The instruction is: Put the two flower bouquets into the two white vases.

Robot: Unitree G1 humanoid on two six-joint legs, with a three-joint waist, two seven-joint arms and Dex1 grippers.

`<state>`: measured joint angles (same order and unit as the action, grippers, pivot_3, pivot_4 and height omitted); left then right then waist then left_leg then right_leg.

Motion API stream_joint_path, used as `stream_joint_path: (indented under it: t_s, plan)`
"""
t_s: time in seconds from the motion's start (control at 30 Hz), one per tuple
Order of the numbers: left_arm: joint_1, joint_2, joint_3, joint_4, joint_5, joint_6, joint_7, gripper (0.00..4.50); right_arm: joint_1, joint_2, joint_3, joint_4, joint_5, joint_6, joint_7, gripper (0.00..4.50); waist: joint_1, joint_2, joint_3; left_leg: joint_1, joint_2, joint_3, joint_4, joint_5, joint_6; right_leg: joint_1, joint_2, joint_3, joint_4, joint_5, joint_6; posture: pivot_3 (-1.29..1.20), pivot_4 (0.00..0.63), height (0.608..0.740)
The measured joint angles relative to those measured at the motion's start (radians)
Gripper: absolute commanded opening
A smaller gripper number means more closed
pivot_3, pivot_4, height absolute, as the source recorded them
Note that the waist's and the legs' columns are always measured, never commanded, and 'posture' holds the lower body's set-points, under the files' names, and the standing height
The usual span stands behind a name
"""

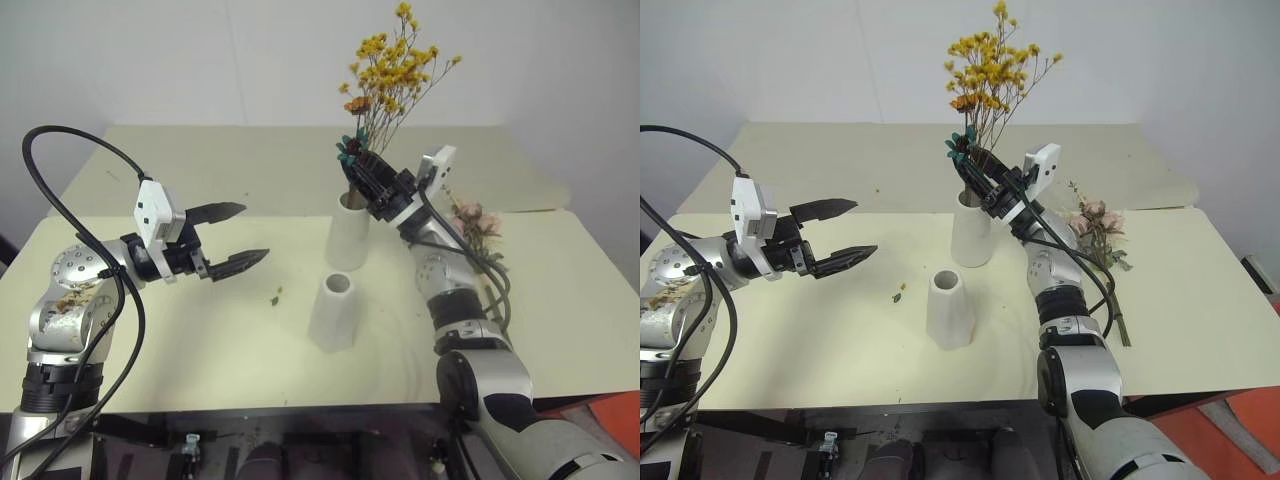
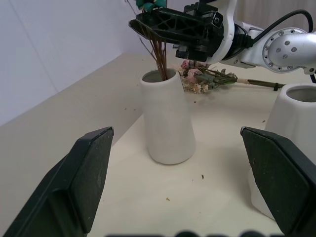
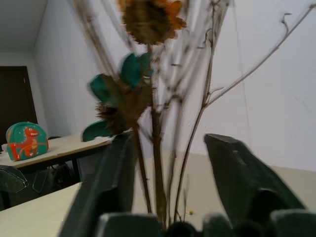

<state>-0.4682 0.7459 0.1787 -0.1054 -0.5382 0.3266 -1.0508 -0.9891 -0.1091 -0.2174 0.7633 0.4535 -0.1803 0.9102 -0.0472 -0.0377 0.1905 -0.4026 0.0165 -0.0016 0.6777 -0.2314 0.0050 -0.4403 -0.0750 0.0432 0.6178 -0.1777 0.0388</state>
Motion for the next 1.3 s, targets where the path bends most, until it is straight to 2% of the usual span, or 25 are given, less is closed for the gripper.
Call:
stream_joint_path:
  t_s: [0.07,0.1,0.43,0.63,0.9,1.13,1.3]
  plan:
    - [0.0,0.0,0.0,0.0,0.0,0.0,0.0,4.5,0.019,-0.013,0.01,-0.018,-0.009,0.013,-0.008,4.33,0.0,0.0,0.0,0.0,0.0,0.0,0.0,0.0,0.0,0.0,0.0,0.0,0.0,0.0,0.0,0.0,0.15,0.74]
    - [0.0,0.0,0.0,0.0,0.0,0.0,0.0,4.5,0.027,-0.019,0.014,-0.022,-0.022,0.014,-0.023,4.42,0.0,0.0,0.0,0.0,0.0,0.0,0.0,0.0,0.0,0.0,0.0,0.0,0.0,0.0,0.0,0.0,0.15,0.74]
    - [-0.001,-0.005,-0.001,0.004,0.008,-0.007,-0.001,4.5,0.029,-0.095,0.05,-0.035,-0.128,0.049,-0.16,4.42,0.0,0.0,0.0,0.0,0.0,0.0,0.0,0.0,0.0,0.0,0.0,0.0,0.0,0.0,0.0,0.0,0.15,0.74]
    - [0.001,-0.006,-0.001,0.003,0.008,-0.021,-0.005,4.5,0.067,-0.18,0.122,-0.196,-0.168,0.133,-0.119,4.42,0.001,0.0,0.0,0.0,0.0,0.0,0.0,0.0,0.0,0.0,0.0,0.0,0.0,0.0,0.0,0.0,0.15,0.74]
    - [0.005,-0.007,-0.001,0.005,0.009,-0.022,-0.009,4.5,0.06,-0.322,0.238,-0.356,-0.215,0.445,-0.059,4.42,0.003,0.0,0.0,-0.001,0.0,0.0,0.0,0.0,0.0,0.0,0.0,0.0,-0.001,0.0,0.0,0.0,0.15,0.74]
    - [0.005,-0.01,-0.001,0.005,0.009,-0.022,-0.008,4.5,0.058,-0.413,0.279,-0.419,-0.237,0.561,-0.006,4.42,0.004,0.0,0.0,-0.001,0.0,0.0,0.0,0.0,0.0,0.0,0.0,0.0,-0.002,0.0,0.0,0.0,0.15,0.74]
    - [0.017,-0.01,0.0,-0.003,0.005,-0.02,-0.003,4.5,0.084,-0.52,0.251,-0.519,-0.225,0.592,0.035,4.42,0.006,0.0,0.0,-0.002,0.0,0.0,0.0,0.0,0.0,0.0,0.0,0.0,-0.003,0.0,0.0,0.0,0.15,0.74]
